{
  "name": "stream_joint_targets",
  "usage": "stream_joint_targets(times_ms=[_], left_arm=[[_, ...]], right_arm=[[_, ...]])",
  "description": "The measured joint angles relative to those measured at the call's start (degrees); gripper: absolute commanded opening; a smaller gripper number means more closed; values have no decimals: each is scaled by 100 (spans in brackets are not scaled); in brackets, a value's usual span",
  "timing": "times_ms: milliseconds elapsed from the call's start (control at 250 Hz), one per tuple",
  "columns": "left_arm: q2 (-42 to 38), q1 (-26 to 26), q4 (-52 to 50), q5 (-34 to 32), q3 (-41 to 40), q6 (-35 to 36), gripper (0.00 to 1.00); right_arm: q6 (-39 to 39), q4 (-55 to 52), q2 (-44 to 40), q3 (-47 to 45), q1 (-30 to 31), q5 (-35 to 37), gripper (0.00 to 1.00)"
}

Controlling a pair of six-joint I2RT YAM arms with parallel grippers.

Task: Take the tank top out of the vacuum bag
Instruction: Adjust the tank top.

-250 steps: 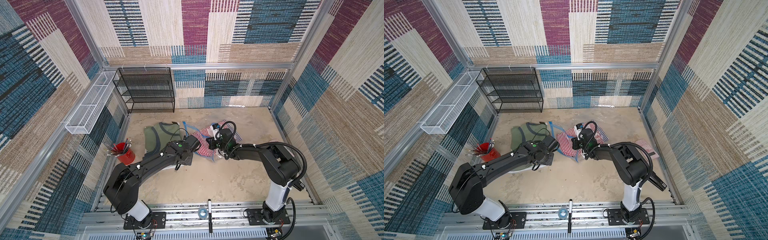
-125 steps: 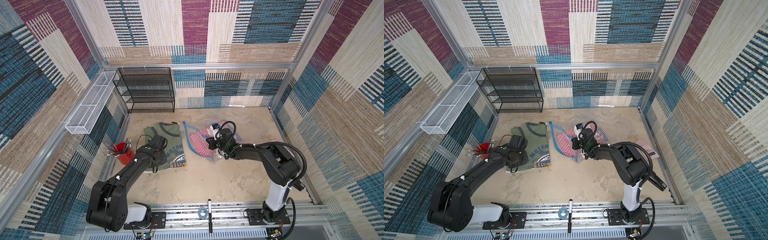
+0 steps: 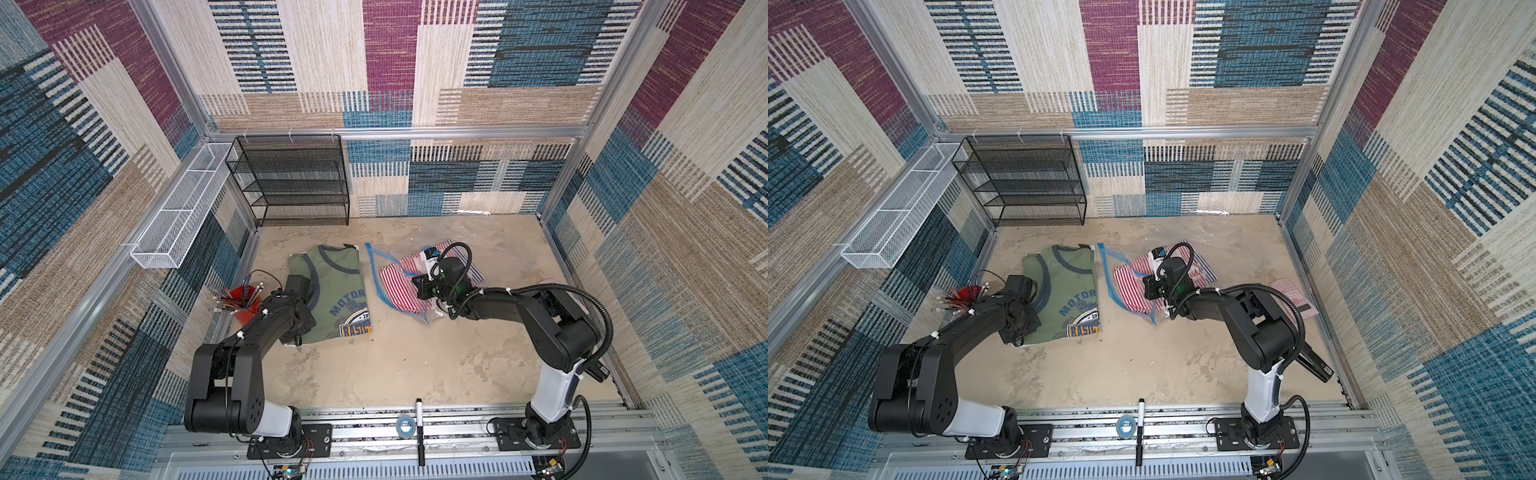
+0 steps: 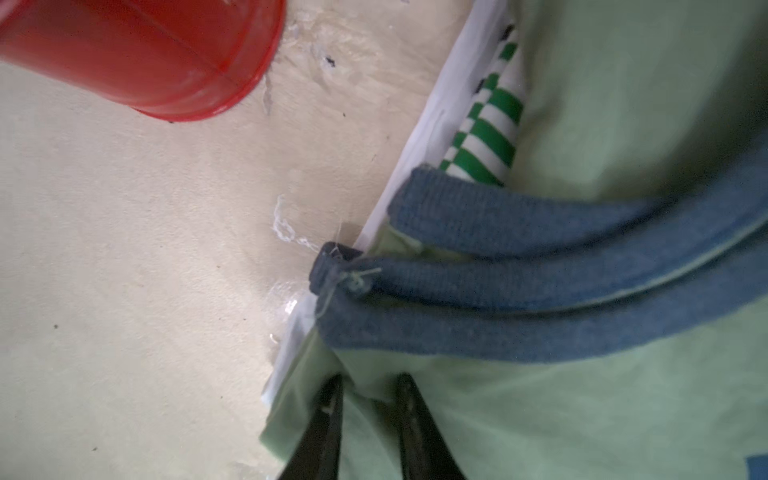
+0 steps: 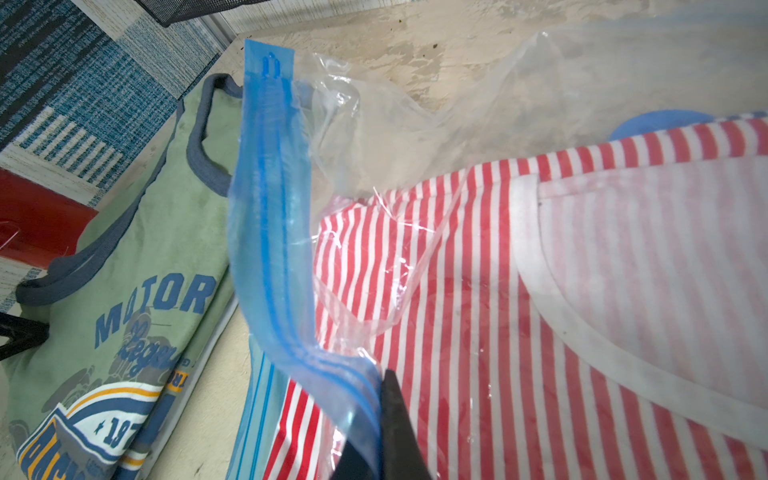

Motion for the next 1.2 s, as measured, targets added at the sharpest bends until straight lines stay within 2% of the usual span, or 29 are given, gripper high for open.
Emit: stream_joint_targets(times_ms=[340, 588, 756, 924, 1096, 1200], left_arm=[[-535, -74, 118, 929, 741, 514, 31], [-232, -151, 286, 1283, 1510, 1005, 31], [1187, -164, 643, 1215, 2918, 1287, 33], [2732, -164, 1058, 761, 3976, 1311, 35], [4345, -109, 710, 520, 5753, 1075, 36], [5296, -83, 155, 525, 6918, 857, 37]], right_arm=[[0, -2, 39, 24, 0, 0, 0], [-2, -24, 74, 46, 0, 0, 0], [-2, -39, 109, 46, 0, 2, 0], [-22, -39, 131, 57, 0, 0, 0], [-22, -39, 144, 72, 0, 0, 0], [-22, -39, 144, 72, 0, 0, 0]])
